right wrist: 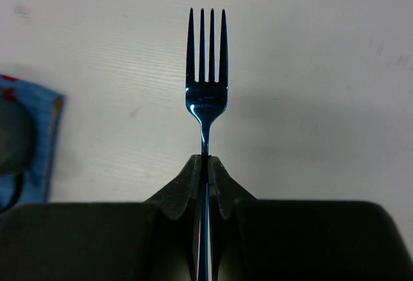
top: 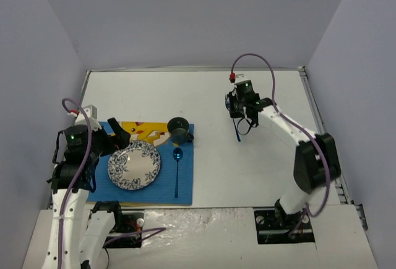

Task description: Set the dinner table for one person

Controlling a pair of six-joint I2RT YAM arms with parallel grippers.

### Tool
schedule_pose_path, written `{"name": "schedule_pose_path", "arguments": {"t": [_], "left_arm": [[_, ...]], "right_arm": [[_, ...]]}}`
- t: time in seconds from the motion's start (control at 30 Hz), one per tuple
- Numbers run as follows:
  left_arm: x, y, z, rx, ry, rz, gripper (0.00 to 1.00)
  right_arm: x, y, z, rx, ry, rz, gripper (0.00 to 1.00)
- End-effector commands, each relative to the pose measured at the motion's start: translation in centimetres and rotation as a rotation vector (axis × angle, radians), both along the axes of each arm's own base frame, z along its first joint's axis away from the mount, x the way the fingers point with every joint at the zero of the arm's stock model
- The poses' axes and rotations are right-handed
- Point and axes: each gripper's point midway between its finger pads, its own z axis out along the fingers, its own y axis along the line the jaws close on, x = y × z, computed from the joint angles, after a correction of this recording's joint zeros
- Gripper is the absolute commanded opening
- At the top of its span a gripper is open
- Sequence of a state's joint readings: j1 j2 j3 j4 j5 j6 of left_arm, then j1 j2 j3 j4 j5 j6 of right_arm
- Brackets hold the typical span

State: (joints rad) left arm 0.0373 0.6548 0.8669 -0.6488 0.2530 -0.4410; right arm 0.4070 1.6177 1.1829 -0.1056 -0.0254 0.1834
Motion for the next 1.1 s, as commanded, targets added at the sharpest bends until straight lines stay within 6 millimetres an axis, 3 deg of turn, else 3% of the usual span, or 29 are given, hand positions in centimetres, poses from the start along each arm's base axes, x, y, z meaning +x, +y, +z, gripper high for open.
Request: {"name": "schedule_pose_path", "arguments": {"t": [0.0, 0.13, 0.27, 0.33, 0.37, 0.4, 0.43, 0.7, 1.07], "left_arm": [[0.9, -3.5, 6.3, -0.154, -0.150, -0.102, 0.97], [1.8, -6.3, 10.3, -0.256, -0.236, -0.156, 0.97], [2.9, -10.0, 11.8, -0.274, -0.252, -0.218, 0.97], [2.6, -12.9, 13.3, -0.276, -0.285, -0.292, 0.97], [3.5, -12.6, 13.6, -0.259, -0.296, -0.262, 0.97], [3.6, -14.2, 13.7, -0.237, -0.299, -0.297, 0.97], [3.5, -15.9, 13.9, -0.215, -0.302, -0.333, 0.97], [7.8, -22.2, 13.2, -0.143, -0.289, -0.370, 0.89], [11.6, -24.5, 11.9, -0.056, -0.265, -0.355, 0.68]], "right_arm": [[-1.7, 2.4, 6.3, 0.168, -0.134, -0.063, 0.00], [-4.6, 5.7, 9.5, 0.290, -0.187, -0.026, 0.00], [-6.1, 7.9, 11.8, 0.373, -0.225, 0.017, 0.00], [-7.2, 9.4, 12.4, 0.408, -0.223, 0.046, 0.00], [-7.1, 9.3, 12.4, 0.407, -0.225, 0.043, 0.00], [-7.6, 9.8, 12.6, 0.416, -0.226, 0.052, 0.00], [-8.0, 10.4, 12.9, 0.426, -0.226, 0.061, 0.00], [-8.9, 11.7, 13.1, 0.434, -0.227, 0.087, 0.00], [-9.4, 13.3, 12.3, 0.422, -0.215, 0.116, 0.00]]}}
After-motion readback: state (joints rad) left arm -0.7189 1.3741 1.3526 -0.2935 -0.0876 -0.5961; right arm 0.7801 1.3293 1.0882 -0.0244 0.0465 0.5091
